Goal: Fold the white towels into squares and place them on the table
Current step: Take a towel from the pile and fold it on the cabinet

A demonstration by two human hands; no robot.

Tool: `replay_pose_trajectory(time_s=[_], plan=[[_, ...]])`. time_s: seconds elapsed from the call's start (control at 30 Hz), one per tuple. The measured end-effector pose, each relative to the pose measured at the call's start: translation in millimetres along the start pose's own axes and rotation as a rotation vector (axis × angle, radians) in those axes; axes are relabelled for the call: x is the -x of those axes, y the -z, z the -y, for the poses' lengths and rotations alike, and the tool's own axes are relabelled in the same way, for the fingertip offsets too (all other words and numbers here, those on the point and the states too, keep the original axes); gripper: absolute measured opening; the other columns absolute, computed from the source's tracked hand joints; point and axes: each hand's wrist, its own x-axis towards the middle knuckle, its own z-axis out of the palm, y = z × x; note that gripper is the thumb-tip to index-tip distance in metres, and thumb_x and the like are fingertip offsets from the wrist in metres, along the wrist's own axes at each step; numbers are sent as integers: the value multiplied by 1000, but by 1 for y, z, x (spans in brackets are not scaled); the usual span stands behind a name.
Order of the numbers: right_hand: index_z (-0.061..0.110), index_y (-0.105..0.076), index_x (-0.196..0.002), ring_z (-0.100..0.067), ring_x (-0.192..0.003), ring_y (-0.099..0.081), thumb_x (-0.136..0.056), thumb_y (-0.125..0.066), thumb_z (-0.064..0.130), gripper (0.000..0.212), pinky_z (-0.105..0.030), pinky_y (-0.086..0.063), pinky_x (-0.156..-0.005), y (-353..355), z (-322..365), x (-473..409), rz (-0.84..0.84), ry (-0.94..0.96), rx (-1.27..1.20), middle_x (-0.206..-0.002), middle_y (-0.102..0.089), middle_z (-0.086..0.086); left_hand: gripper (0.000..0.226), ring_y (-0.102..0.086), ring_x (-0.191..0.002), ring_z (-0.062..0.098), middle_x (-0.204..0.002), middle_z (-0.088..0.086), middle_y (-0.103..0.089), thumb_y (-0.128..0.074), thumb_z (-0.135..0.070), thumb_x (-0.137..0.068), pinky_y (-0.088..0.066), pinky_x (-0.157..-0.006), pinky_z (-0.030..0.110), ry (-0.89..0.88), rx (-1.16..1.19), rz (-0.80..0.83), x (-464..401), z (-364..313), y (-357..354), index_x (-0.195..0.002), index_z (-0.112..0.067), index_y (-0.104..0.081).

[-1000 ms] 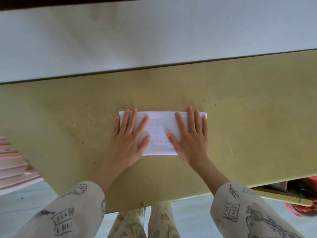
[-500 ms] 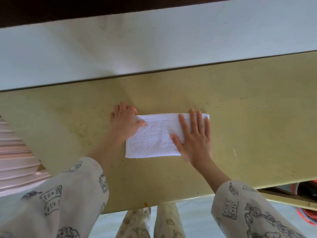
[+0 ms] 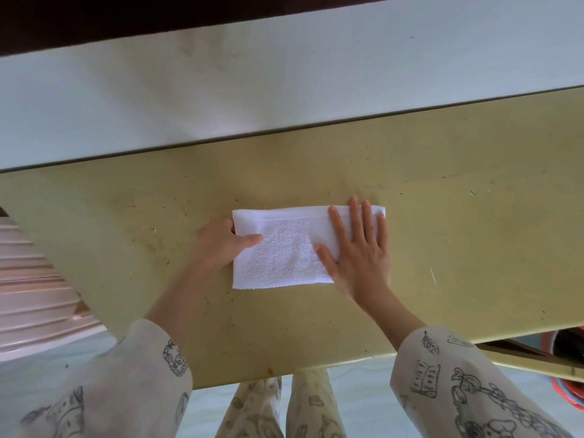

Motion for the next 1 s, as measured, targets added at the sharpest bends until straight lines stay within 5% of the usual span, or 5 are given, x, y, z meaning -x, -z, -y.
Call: replay_pose_trajectory(time_s=[0.17, 0.4, 0.77, 0.9, 1.0], plan=[[22, -24, -145, -31, -141, -17, -92, -12, 61, 67, -52, -6, -114, 8, 9, 2, -25, 27, -63, -153, -23, -15, 32, -50, -69, 15, -87, 7, -57, -43, -38, -95, -36, -55, 24, -82, -111, -203, 14, 3, -17, -96, -7, -50], [19, -33, -144, -31, -140, -27, -98, -16, 45, 55, -55, -14, -110, 3, 38, -4, -3, 150, -38, -152, -29, -11, 31, -47, -55, 20, -62, 1, -47, -24, -40, -99, -29, -50, 32, -118, -213, -403, 26, 8, -31, -88, -14, -37], [16, -34, -141, -31, -140, -27, -96, -27, 38, 51, -51, -11, -114, 17, 31, -1, -25, 175, -191, -151, -29, -14, 25, -41, -48, 14, -55, -1, -45, -33, -34, -99, -28, -45, 31, -236, 4, -470, 43, -16, -31, -100, -13, -46], [7, -56, -123, -28, -123, -48, -93, -37, 20, 38, -37, -36, -104, 50, 12, 14, -243, -83, -527, -135, -50, -15, 26, -42, -47, 13, -52, -2, -45, -35, -36, -98, -29, -46, 31, -332, 43, -450, 58, -46, -47, -97, -14, -48], [10, -62, -113, -19, -92, -60, -93, -46, 7, 26, -25, -48, -84, 69, -15, 21, -187, -455, -906, -112, -59, -7, 27, -41, -46, 15, -51, -4, -42, -35, -34, -98, -30, -50, 32, -394, 41, -409, 58, -70, -66, -102, -11, -49]])
